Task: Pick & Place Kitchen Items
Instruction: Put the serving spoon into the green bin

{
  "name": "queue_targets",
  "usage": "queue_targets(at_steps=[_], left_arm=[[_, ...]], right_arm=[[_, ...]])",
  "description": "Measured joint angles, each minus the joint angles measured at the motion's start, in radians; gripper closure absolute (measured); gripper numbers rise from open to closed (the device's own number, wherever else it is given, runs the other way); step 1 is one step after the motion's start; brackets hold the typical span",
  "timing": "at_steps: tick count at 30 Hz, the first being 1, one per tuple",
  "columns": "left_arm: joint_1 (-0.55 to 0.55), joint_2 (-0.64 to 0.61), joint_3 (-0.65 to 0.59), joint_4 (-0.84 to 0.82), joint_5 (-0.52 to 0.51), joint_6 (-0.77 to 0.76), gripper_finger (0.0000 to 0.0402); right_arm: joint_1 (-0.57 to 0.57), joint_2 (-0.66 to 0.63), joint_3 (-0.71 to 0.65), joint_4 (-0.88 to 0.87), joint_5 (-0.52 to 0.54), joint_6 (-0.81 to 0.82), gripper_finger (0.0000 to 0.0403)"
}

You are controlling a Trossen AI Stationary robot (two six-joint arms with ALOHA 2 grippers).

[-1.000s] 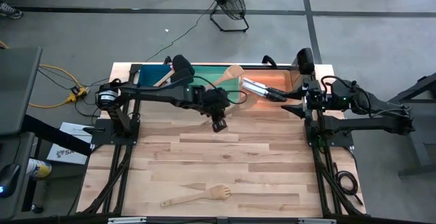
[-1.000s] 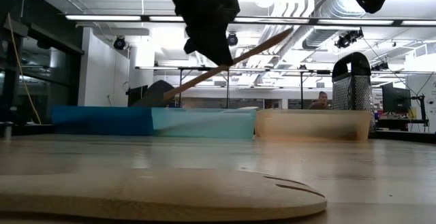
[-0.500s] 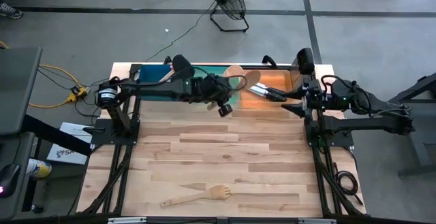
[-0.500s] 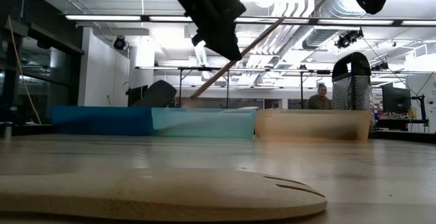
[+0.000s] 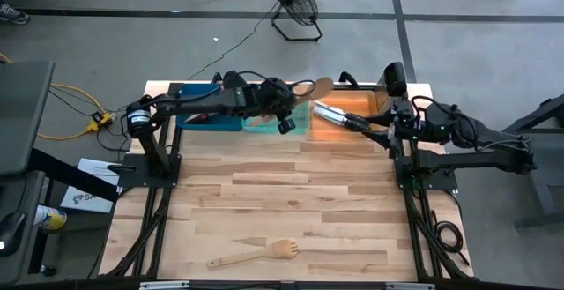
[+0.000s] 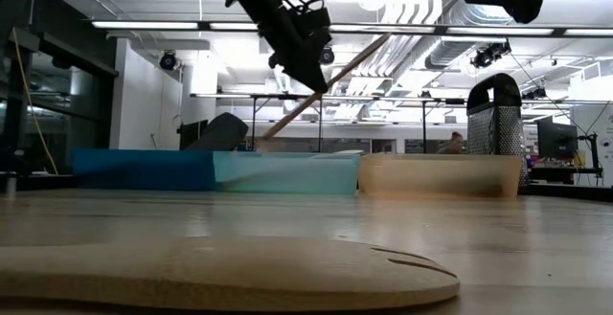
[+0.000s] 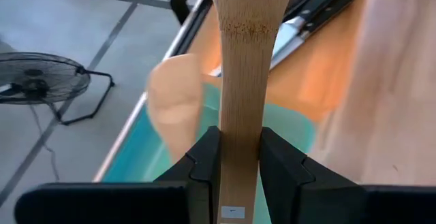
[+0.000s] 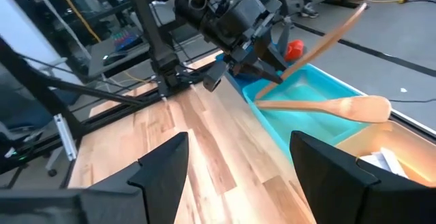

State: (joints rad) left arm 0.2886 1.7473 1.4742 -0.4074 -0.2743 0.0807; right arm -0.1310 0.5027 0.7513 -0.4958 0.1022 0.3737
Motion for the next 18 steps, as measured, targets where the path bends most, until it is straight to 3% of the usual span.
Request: queue_targets(at_steps=[18], left_arm=[[0.131, 0.088, 0.000, -0.123, 0.033, -0.020, 0.0334]], right_arm=[[0.000, 0.066, 0.000, 0.004, 0.082, 0.052, 0.0154]])
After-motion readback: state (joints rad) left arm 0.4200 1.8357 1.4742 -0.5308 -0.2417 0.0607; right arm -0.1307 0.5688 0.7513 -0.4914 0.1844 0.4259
